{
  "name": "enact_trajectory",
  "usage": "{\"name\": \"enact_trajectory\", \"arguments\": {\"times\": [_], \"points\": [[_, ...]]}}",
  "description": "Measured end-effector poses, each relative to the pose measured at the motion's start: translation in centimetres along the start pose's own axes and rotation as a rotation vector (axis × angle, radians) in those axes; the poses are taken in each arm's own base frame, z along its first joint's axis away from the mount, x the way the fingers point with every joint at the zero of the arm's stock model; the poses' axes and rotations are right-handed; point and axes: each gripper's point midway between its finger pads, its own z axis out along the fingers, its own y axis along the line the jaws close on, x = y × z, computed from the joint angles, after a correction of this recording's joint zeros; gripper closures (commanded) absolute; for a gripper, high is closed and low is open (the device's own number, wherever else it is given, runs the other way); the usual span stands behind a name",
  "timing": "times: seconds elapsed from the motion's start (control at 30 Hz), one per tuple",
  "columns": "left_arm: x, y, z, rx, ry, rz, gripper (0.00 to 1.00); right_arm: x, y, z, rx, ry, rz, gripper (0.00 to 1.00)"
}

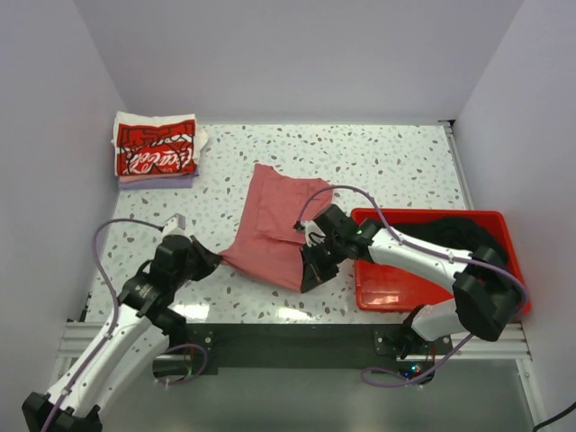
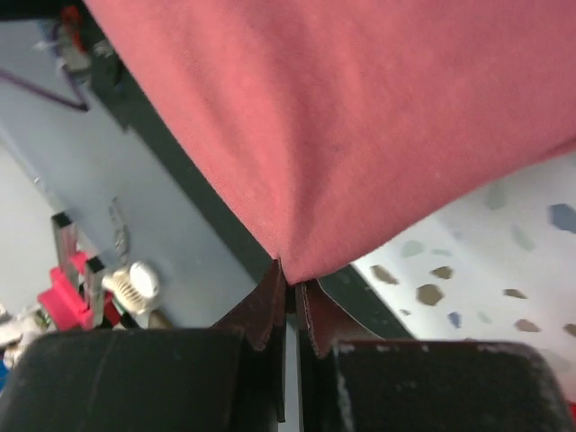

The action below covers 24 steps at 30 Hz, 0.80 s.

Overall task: Fold and stack the t-shirts
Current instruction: Fold the tshirt

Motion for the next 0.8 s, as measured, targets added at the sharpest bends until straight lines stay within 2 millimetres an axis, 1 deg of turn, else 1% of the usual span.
{"name": "enact_trajectory", "arguments": {"times": [0.23, 0.33, 0.53, 0.63, 0.8], "points": [[-3.3, -2.2, -4.1, 0.033, -0.091, -0.018, 1.00, 1.1, 6.2, -3.5, -0.189, 0.085, -0.073, 1.00], [-4.5, -2.9, -5.9, 0.048, -0.132, -0.024, 1.00, 1.7, 8.3, -4.6, -0.269, 0.113, -0.098, 1.00], [-5.6, -3.5, -8.5, 0.078, -0.177, -0.033, 1.00, 3.4, 10.7, -4.9, -0.350, 0.179, -0.104, 1.00], [-6.1, -3.7, -9.0, 0.083, -0.193, -0.035, 1.00, 3.9, 11.8, -4.9, -0.380, 0.195, -0.109, 1.00], [-6.3, -3.8, -8.9, 0.079, -0.200, -0.029, 1.00, 3.9, 12.6, -5.0, -0.401, 0.182, -0.091, 1.00]]}}
